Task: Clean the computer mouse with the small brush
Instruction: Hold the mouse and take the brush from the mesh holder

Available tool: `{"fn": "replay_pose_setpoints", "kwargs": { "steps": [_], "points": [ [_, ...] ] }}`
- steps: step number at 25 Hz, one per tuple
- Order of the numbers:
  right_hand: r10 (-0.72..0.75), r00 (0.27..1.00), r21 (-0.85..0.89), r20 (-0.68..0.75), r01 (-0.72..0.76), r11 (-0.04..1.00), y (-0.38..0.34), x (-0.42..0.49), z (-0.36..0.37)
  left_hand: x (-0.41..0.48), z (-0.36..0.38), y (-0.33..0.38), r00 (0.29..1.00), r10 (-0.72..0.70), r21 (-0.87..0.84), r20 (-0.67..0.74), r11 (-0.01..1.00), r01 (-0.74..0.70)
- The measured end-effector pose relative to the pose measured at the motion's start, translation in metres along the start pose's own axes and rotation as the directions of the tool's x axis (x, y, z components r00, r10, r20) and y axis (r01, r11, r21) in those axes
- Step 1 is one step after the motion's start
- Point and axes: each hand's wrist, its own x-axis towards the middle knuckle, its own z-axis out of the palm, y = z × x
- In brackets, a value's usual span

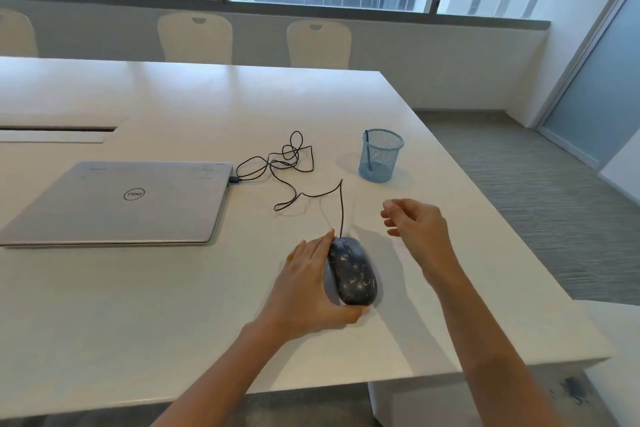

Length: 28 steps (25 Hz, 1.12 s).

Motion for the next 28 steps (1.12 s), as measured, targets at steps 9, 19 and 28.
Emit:
{"fn": "replay_pose_setpoints", "kwargs": {
  "steps": [9, 19, 28],
  "points": [
    [-0.34, 0.937, -0.392, -0.08, 0.284, 0.875, -0.059, 0.142, 0.032, -0.004, -0.004, 0.002, 0.998, -0.046, -0.041, -0.048, 0.998, 0.044],
    [-0.307, 0.951, -0.693, -0.024, 0.205, 0.691, -0.049, 0.178, 0.066, -0.006, -0.01, 0.002, 0.994, -0.062, -0.021, -0.095, 0.998, 0.06],
    [-0.213, 0.969, -0.382, -0.125, 0.152, 0.912, -0.045, 0.183, 0.048, -0.005, -0.008, 0.007, 0.994, -0.073, -0.024, -0.087, 0.997, 0.071]
  ]
}}
